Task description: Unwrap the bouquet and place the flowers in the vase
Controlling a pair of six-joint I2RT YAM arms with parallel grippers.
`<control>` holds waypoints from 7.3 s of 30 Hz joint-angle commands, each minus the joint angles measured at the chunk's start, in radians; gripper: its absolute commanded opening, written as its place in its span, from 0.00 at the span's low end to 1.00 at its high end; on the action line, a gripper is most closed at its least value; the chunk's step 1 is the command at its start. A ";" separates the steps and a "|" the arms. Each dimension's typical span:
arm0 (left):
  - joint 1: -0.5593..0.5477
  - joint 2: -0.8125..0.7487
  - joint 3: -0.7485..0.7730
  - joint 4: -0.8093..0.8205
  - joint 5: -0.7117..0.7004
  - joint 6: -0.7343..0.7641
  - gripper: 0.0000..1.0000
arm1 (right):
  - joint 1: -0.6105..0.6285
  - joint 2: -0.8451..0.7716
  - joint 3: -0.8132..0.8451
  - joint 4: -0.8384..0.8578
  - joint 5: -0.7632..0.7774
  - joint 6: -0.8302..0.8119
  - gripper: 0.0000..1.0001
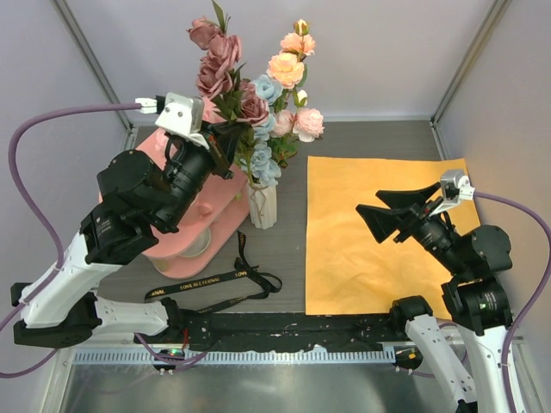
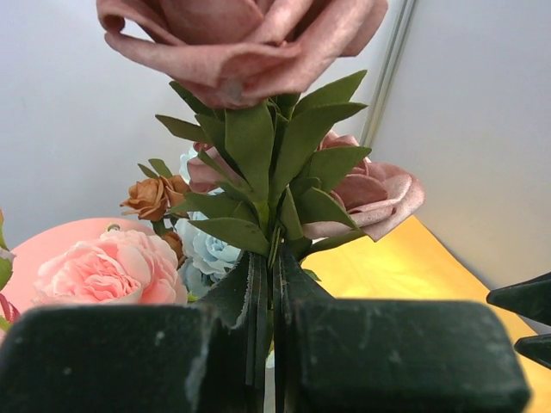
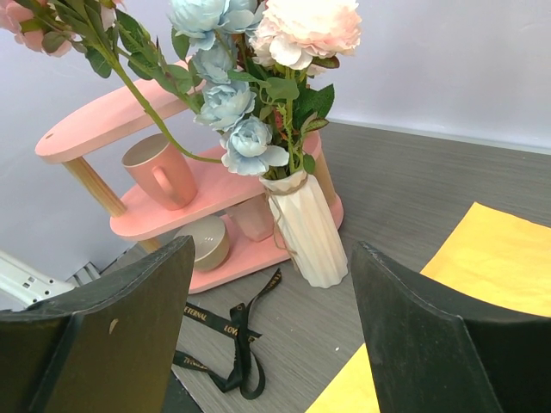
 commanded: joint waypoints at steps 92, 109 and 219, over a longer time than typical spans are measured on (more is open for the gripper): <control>0.135 0.002 -0.351 0.503 -0.212 0.118 0.00 | 0.005 -0.019 -0.029 0.046 0.006 0.039 0.79; 0.135 -0.001 -0.167 0.260 -0.266 -0.027 0.00 | 0.005 -0.025 -0.031 0.052 0.004 0.051 0.79; 0.137 -0.041 -0.733 0.863 -0.136 0.173 0.00 | 0.005 -0.023 -0.055 0.067 -0.002 0.068 0.79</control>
